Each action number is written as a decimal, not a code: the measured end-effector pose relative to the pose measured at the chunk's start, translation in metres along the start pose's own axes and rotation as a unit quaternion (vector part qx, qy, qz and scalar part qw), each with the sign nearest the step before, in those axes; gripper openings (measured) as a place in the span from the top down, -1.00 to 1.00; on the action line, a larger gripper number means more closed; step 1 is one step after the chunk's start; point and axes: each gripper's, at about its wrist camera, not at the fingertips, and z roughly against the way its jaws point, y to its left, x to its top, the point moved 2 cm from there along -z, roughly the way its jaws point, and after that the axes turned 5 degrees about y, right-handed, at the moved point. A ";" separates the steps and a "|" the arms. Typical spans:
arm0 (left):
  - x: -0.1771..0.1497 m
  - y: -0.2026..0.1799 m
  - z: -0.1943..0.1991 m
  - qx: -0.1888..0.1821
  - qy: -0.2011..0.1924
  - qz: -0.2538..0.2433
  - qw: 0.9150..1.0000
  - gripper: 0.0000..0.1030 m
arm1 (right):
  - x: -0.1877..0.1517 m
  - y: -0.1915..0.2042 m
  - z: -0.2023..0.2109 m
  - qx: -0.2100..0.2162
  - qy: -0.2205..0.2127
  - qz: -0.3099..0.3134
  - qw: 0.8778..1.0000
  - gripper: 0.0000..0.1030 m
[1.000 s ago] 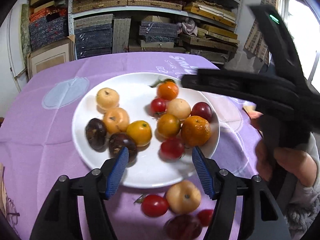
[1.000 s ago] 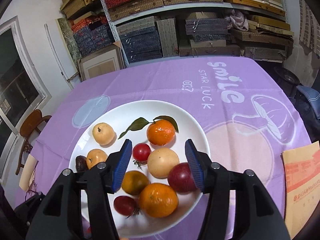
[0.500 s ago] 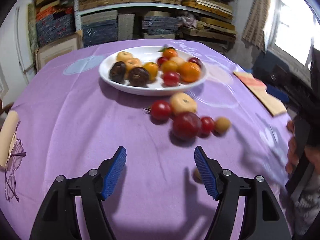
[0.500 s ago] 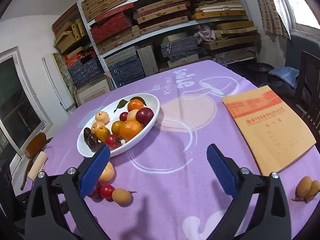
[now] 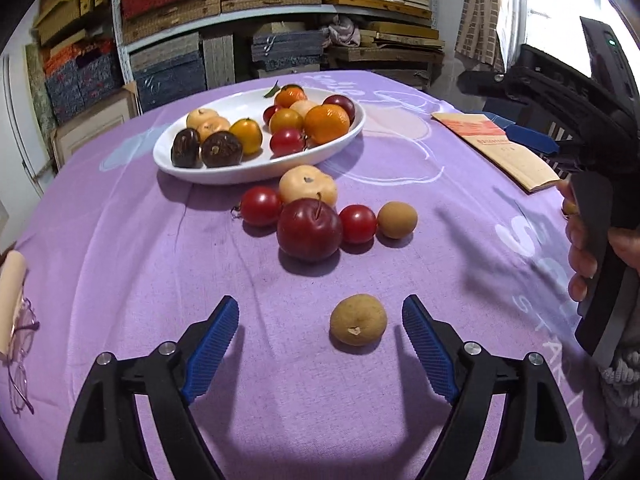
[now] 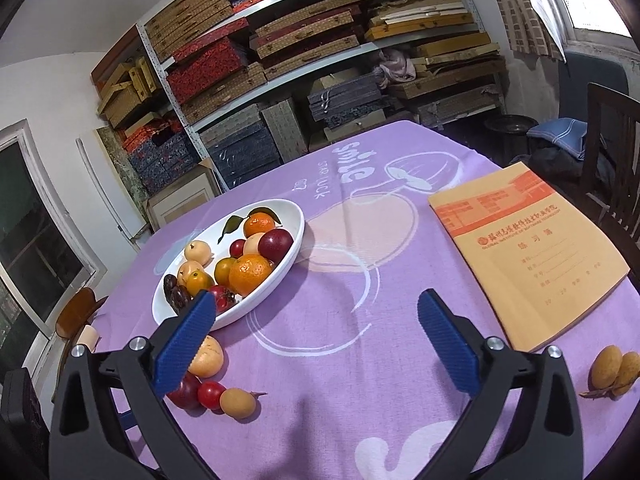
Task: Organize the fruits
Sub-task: 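Move the left tool to the small tan fruit and close on it, then grasp the small brown round fruit with the right tool while the left tool holds its fruit, then carry both small fruits onto the plate and open both tools, then move the left tool to a red tomato and close on it, then grasp another red tomato with the right tool while the left tool holds its tomato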
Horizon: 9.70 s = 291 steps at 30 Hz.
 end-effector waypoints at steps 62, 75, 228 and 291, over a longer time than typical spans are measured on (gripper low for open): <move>-0.008 0.068 0.003 0.024 0.017 0.082 0.996 0.39 | -0.007 0.014 0.000 0.000 0.009 0.019 1.000 -0.92; -0.007 0.083 0.022 0.084 -0.035 0.101 0.991 0.43 | -0.031 0.065 -0.004 0.020 0.061 0.152 0.986 -0.90; 0.069 0.053 -0.041 -0.033 0.003 0.055 0.998 -0.12 | -0.003 0.031 -0.012 -0.021 0.043 0.080 0.996 -0.74; 0.052 0.083 -0.010 -0.007 -0.045 0.081 0.996 0.36 | -0.078 0.074 -0.046 0.003 0.199 0.216 0.956 0.48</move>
